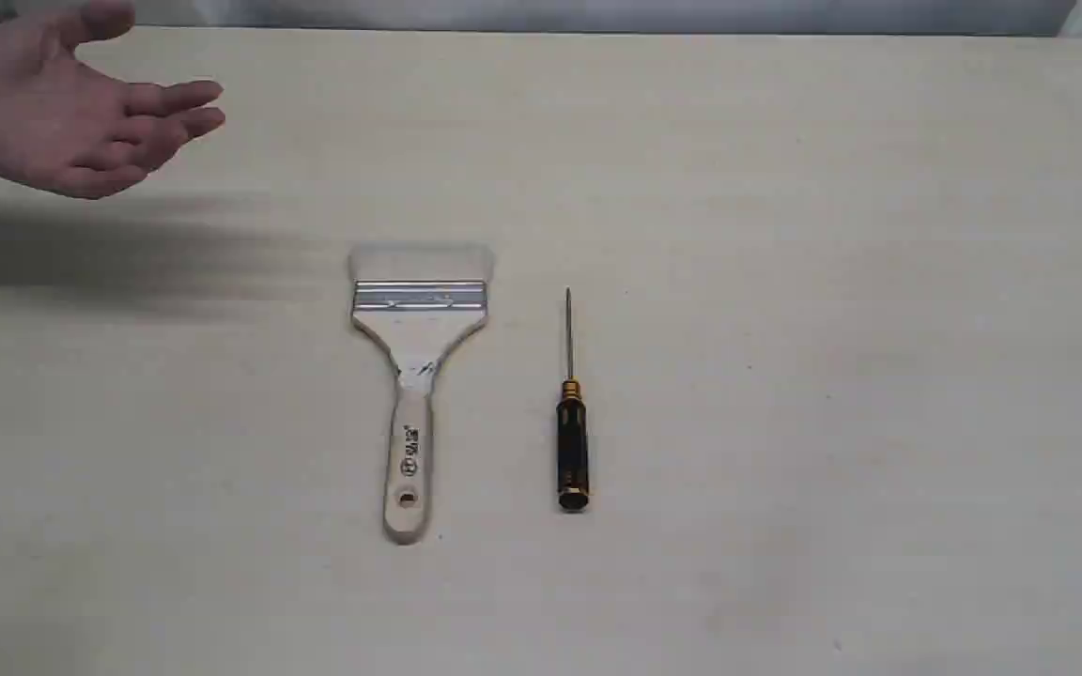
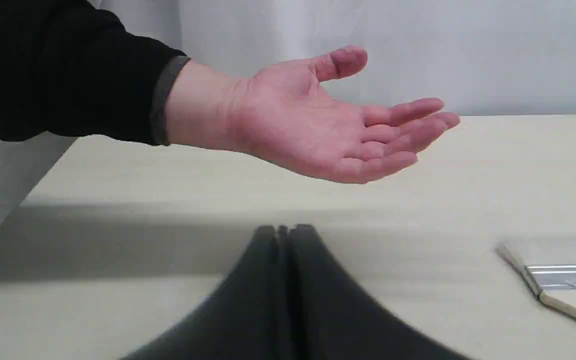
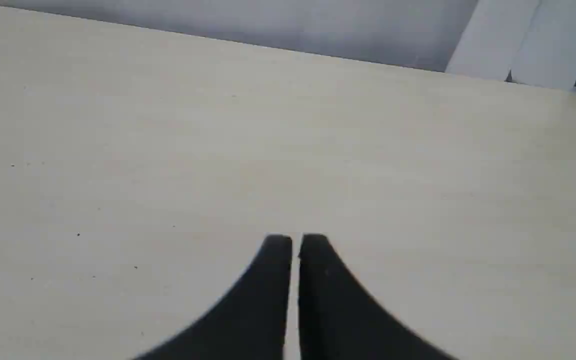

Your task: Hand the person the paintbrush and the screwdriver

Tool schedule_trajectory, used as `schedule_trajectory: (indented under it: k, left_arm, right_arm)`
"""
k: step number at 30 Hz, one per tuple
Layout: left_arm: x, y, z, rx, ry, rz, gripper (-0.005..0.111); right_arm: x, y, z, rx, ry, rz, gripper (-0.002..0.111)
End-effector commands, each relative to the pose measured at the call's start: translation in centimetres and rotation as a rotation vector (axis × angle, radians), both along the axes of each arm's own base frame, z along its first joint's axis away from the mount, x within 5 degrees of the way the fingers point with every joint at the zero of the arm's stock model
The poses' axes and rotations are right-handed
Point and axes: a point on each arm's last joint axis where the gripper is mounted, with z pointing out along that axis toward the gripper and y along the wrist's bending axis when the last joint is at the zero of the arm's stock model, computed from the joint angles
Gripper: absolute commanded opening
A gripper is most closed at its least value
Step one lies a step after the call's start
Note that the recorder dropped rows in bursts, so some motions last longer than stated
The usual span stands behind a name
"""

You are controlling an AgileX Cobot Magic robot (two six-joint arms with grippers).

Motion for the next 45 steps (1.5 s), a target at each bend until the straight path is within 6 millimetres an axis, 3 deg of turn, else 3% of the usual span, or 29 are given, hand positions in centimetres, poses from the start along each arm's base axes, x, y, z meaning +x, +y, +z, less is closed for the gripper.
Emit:
schedule_trajectory:
  k: [1, 25, 35, 45]
  left_arm:
    - [0.0, -0.1, 0.0, -0.005, -0.004, -0.008, 0.0]
    - [0.0, -0.1, 0.0, -0.003, -0.007, -0.008, 0.0]
    - [0.0, -0.1, 0.0, -0.003, -0.007, -0.008, 0.0]
    - [0.0, -0.1, 0.0, -0.003, -0.007, -0.008, 0.0]
  right_arm:
    - [0.0, 0.0, 0.0, -0.01, -0.004, -0.002, 0.004]
    - [0.0, -0.1, 0.0, -0.038, -0.011, -0.001, 0.004]
    - [0.3, 0.6, 3.4, -0.087, -0.388, 0.068, 0.004]
    - [0.2, 0.7, 4.1, -0.077, -0.469, 0.081, 0.004]
